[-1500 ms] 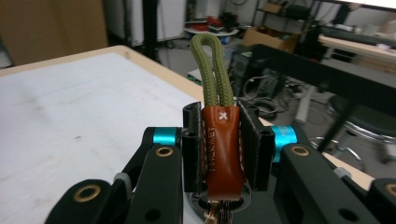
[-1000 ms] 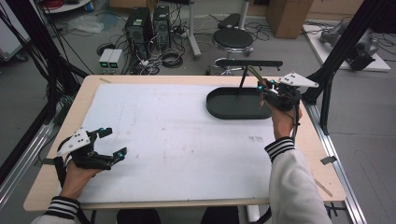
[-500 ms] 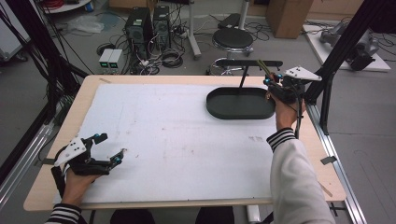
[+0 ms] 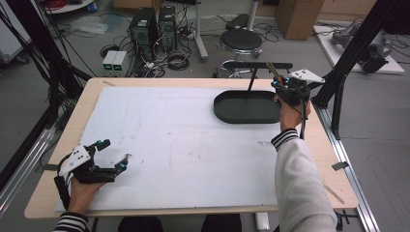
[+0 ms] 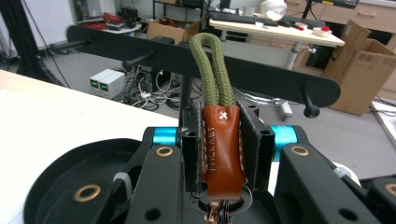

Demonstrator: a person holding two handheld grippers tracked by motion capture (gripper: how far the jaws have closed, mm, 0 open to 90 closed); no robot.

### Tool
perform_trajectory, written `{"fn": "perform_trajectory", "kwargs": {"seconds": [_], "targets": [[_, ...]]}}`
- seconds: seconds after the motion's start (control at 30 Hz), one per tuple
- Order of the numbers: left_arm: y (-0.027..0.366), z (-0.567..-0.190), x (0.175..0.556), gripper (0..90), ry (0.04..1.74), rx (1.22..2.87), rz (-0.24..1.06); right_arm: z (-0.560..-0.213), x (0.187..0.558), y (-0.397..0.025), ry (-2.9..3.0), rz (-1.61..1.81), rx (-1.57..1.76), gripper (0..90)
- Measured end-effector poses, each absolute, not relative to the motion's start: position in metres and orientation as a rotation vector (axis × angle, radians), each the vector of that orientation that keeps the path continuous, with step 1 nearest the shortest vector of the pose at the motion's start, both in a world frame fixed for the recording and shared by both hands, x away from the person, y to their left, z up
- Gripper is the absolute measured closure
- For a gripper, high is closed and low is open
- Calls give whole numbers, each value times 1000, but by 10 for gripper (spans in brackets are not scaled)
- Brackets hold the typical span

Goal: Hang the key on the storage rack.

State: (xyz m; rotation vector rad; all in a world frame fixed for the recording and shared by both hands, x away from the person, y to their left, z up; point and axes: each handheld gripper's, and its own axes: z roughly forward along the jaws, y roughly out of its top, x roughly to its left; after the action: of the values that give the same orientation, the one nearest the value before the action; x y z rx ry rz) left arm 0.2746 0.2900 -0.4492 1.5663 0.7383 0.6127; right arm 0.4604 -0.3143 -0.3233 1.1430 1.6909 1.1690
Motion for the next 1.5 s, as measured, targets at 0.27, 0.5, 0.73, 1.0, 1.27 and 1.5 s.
{"fn": "perform_trajectory", "kwargs": {"seconds": [0.27, 0.5, 0.73, 1.0, 1.27, 1.5], "targets": [[290, -450, 272, 18, 750, 1550, 652, -329, 465, -313, 1694, 1121, 1155, 724], [291, -451, 270, 18, 741, 1523, 661, -333, 470, -309, 1708, 1101, 1161, 724], [291, -451, 270, 18, 744, 1520, 659, -339, 475, -306, 1713, 1081, 1180, 724], [292, -451, 269, 18, 739, 1506, 662, -348, 483, -303, 1728, 1076, 1209, 725], [293, -452, 268, 18, 737, 1492, 664, -358, 491, -305, 1721, 1096, 1264, 724], [293, -452, 268, 18, 741, 1488, 665, -364, 496, -307, 1726, 1111, 1290, 723]]}}
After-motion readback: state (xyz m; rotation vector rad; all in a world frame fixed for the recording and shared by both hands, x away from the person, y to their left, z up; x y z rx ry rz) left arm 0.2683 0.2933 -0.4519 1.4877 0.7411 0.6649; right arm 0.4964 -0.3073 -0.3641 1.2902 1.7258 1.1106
